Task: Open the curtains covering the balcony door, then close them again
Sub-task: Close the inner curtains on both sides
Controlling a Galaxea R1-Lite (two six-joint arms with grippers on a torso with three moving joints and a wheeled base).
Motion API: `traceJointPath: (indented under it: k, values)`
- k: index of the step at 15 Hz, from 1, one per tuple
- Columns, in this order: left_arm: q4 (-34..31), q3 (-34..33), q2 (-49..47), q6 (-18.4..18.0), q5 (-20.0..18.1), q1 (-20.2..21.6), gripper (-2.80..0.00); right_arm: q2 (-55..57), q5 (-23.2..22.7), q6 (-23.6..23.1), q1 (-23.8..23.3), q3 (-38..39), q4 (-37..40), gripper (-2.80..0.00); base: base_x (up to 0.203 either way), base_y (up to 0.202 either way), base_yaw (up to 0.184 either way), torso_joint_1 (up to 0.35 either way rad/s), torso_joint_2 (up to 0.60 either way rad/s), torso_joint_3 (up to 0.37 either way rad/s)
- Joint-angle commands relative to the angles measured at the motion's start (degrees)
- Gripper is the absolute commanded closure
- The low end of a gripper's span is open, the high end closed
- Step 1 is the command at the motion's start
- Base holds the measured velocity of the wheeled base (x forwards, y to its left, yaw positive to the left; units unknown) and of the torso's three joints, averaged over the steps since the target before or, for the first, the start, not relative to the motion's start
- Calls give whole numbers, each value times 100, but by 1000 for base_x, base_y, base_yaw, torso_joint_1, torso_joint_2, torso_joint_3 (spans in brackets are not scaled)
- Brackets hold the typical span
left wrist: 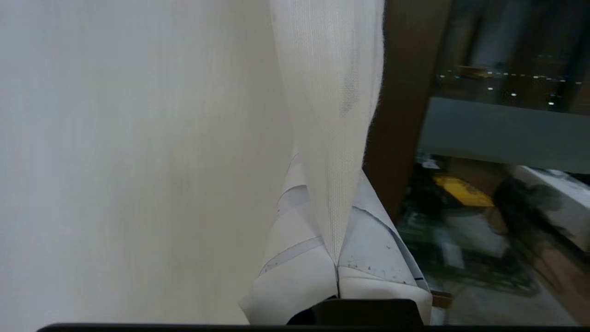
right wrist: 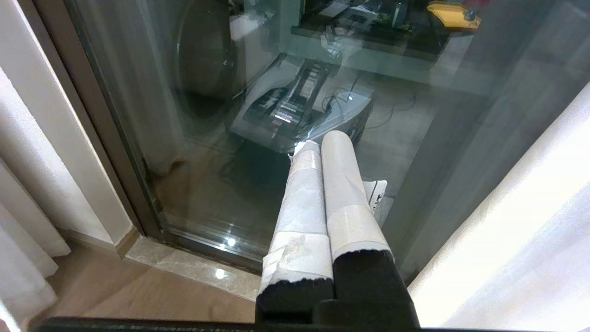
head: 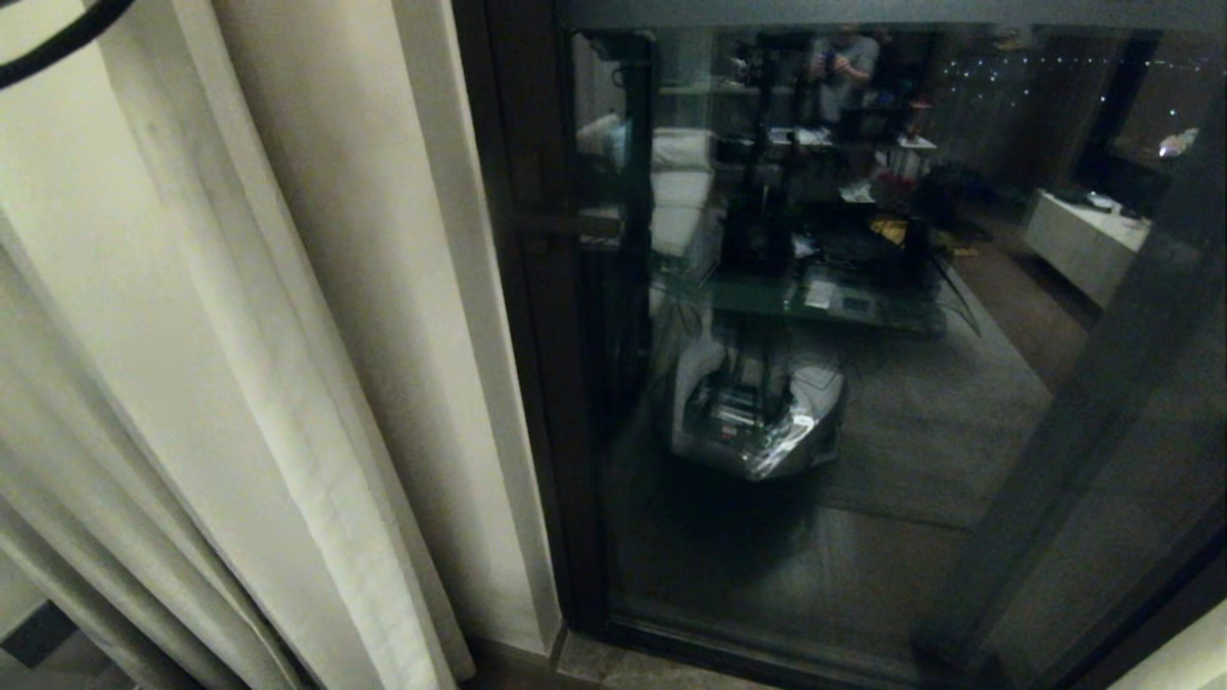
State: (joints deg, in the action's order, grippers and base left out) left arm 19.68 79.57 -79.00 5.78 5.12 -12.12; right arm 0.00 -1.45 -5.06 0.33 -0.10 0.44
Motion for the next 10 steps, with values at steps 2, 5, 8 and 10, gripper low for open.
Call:
traceJointPath:
  k: [2,5,8,10]
  values:
    - [10,-12,16,2,15,-77,0,9,-3,-4,2,1,0,0,0,0,0,0,0,0]
    - [10,-136,77,2,11,-71,0,9,-4,-4,2,1,0,0,1,-21,-2,-2,-1,2]
    - [10,-152,76,2,7,-71,0,9,4,-4,2,1,0,0,0,-160,1,3,1,5]
    - [10,-143,68,2,7,-71,0,9,2,-4,2,1,0,0,0,-194,2,1,2,4]
